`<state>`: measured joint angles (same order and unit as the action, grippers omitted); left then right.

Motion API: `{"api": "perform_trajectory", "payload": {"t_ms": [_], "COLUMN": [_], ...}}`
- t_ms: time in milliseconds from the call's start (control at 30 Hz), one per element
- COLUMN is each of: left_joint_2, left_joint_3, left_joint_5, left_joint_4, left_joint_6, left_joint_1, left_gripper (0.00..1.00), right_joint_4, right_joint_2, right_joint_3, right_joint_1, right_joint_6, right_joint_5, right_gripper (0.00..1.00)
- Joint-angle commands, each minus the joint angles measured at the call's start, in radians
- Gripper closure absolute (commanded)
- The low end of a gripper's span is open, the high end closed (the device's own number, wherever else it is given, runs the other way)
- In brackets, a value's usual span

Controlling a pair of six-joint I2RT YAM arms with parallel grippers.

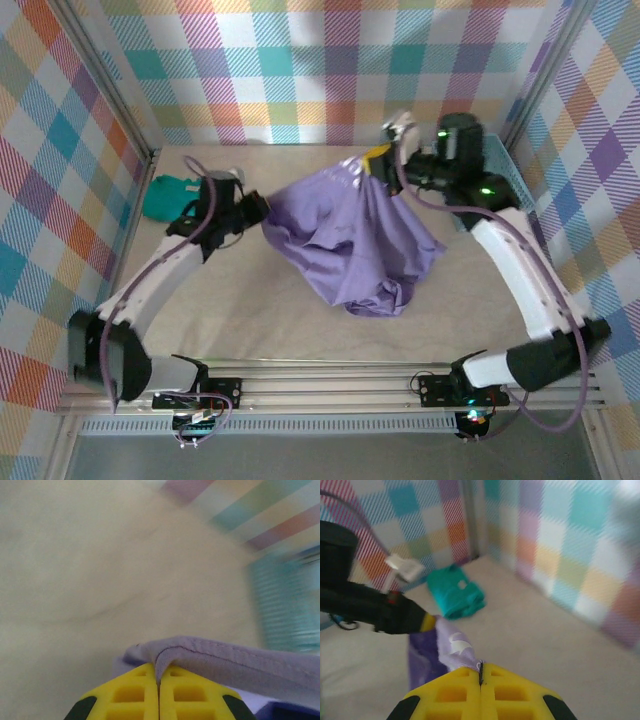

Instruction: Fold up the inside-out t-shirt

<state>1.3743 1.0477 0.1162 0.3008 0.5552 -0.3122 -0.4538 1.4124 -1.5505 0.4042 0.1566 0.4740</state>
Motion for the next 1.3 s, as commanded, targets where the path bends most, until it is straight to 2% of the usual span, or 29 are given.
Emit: {"api": "perform_trajectory", "payload": {"t_ms": [0,100,167,267,333,433,767,1033,1267], "left_joint_2": [0.037,-0.019,-0.096,-0.176,-0.172,-0.099,0.186,0.247,0.320], "left_joint_3": [-0.106,-0.171,-0.240,-0.338,-0.368,-0.351,-0.193,-0.120,-0.084], "left_joint_5": [-0.129,-0.185,-0.188,-0.109,-0.062,-0.014,-0.016,-0.098,-0.025], "left_joint_4": [0.092,0.072,0.015,-0.120,-0.181,-0.230,-0.251,-0.215,-0.229], "left_joint_6": [-0.082,-0.112,-0.140,-0.173,-0.193,-0.241,-0.361,-0.388,-0.396], "left_joint_1": [0.006,-0.015,-0.068,-0.154,-0.189,-0.215,-0.265,-0.280,-0.281], "left_gripper": [0.88,0.71,0.62,0.52,0.49,0.48,0.47,0.45,0.46], "right_joint_4": [0.039,0.048,0.051,0.040,0.040,0.024,-0.023,-0.030,-0.036], "right_joint_2": [0.097,0.179,0.212,0.243,0.249,0.260,0.294,0.311,0.326], "right_joint_3": [0.042,0.052,0.053,0.041,0.037,0.015,-0.053,-0.054,-0.081], "right_joint_1": [0.039,0.048,0.049,0.048,0.048,0.047,0.044,0.042,0.039], "right_joint_6": [-0.049,-0.049,-0.049,-0.049,-0.045,-0.039,-0.026,-0.023,-0.022], "right_joint_5": [0.081,0.085,0.088,0.085,0.075,0.065,0.057,0.061,0.059], "right_gripper": [1.00,1.00,1.00,1.00,1.00,1.00,1.00,1.00,1.00]}}
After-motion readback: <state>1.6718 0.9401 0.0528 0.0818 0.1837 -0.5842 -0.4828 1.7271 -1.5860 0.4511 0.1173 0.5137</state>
